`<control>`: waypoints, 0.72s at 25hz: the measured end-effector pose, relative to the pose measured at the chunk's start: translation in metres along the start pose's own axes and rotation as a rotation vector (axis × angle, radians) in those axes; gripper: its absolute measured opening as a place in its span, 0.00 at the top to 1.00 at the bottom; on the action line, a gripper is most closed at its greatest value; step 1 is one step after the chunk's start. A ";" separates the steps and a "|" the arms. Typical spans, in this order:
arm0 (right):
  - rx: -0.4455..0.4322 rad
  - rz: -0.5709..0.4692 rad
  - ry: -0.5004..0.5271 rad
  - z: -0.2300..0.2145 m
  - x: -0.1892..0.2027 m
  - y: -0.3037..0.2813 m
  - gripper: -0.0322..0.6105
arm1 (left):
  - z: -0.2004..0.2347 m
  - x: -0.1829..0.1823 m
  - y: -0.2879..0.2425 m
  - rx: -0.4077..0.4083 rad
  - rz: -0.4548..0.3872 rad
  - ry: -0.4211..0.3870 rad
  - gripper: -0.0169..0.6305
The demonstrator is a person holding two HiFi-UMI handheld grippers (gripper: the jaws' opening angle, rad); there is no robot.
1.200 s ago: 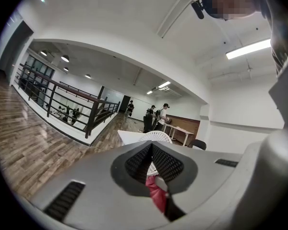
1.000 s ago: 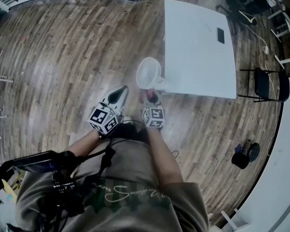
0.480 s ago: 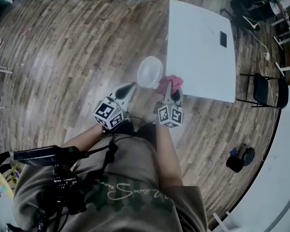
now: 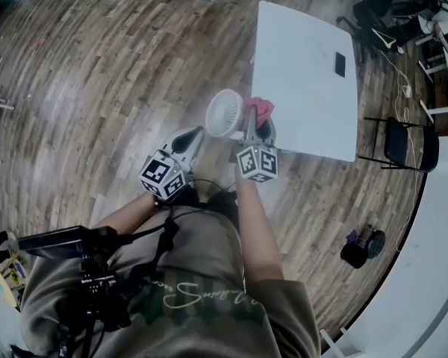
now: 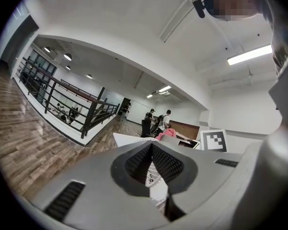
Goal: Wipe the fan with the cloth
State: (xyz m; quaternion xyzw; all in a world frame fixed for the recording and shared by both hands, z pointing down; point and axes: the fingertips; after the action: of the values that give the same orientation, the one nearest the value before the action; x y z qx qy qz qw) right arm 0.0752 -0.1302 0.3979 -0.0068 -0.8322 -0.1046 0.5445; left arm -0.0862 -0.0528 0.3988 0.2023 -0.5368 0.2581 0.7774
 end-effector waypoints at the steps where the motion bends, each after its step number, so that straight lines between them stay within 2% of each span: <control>1: -0.004 0.006 -0.002 0.002 0.004 0.000 0.78 | 0.001 0.000 0.000 -0.004 -0.002 0.001 0.95; 11: -0.006 0.031 -0.034 0.012 0.018 0.013 0.78 | 0.010 -0.003 0.003 -0.034 -0.012 -0.003 0.95; 18: 0.012 0.034 -0.051 0.016 0.024 0.030 0.78 | 0.011 0.002 0.006 -0.028 0.003 0.009 0.95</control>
State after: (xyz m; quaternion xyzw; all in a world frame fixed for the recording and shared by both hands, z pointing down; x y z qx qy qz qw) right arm 0.0546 -0.1008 0.4181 -0.0205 -0.8462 -0.0902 0.5248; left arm -0.0979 -0.0540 0.4048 0.1896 -0.5373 0.2525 0.7820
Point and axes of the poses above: the fingertips, and each gripper's own axes: y backward along the fingers, z to its left, x out of its underside, and after that the axes turned 9 degrees about -z, right-handed
